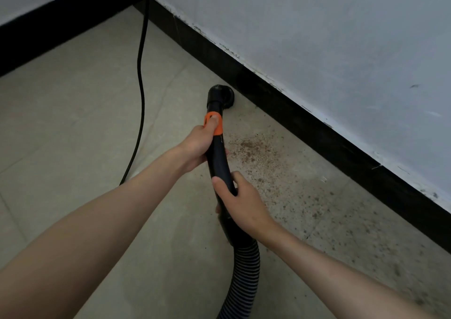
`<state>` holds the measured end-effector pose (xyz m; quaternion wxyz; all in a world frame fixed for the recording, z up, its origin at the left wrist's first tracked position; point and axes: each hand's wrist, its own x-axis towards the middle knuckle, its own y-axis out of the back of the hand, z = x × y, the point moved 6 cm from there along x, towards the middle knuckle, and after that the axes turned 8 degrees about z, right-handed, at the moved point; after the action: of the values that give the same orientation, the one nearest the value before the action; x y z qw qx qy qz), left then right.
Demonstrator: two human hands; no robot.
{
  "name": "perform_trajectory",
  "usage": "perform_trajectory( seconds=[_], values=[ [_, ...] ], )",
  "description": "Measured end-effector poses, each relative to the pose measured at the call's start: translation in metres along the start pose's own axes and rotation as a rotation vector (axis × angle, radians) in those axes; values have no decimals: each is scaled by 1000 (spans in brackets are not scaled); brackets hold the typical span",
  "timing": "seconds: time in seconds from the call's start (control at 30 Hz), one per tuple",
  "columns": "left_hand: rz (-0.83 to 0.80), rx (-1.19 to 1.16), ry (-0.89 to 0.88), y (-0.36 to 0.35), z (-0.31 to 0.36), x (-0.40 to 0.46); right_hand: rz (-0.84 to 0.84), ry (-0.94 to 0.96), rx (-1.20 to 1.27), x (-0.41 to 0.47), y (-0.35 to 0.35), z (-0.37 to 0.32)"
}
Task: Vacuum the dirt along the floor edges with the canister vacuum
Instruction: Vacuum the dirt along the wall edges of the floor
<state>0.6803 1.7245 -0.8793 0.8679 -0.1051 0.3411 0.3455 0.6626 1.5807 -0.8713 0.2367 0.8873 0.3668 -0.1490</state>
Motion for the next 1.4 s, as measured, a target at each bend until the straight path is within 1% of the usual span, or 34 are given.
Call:
perform_trajectory(
  seconds=[0.07,0.23,0.37,0.43,0.53,0.7,0.93,1.1,1.4],
  values=[
    [13,-32,-6,4,6,6,-1,44,-46,9,-4,-8],
    [131,-107,-45,27,25,33,1,99,-141,45,-18,-31],
    [199,-150,-12,44,36,54,-40,152,-270,73,-23,-51],
    [210,-135,-13,45,43,60,-48,159,-280,83,-23,-57],
    [198,-94,-25,40,53,64,-51,143,-251,89,-22,-57],
    [190,-51,-62,27,46,57,-63,110,-326,77,-16,-40],
    [132,-64,-63,2,23,31,23,97,-418,42,4,-23],
    [83,-8,-72,-11,13,15,59,62,-395,17,9,-15],
    [-27,84,-4,-35,-4,-18,127,-44,-389,-25,24,-3]
  ],
)
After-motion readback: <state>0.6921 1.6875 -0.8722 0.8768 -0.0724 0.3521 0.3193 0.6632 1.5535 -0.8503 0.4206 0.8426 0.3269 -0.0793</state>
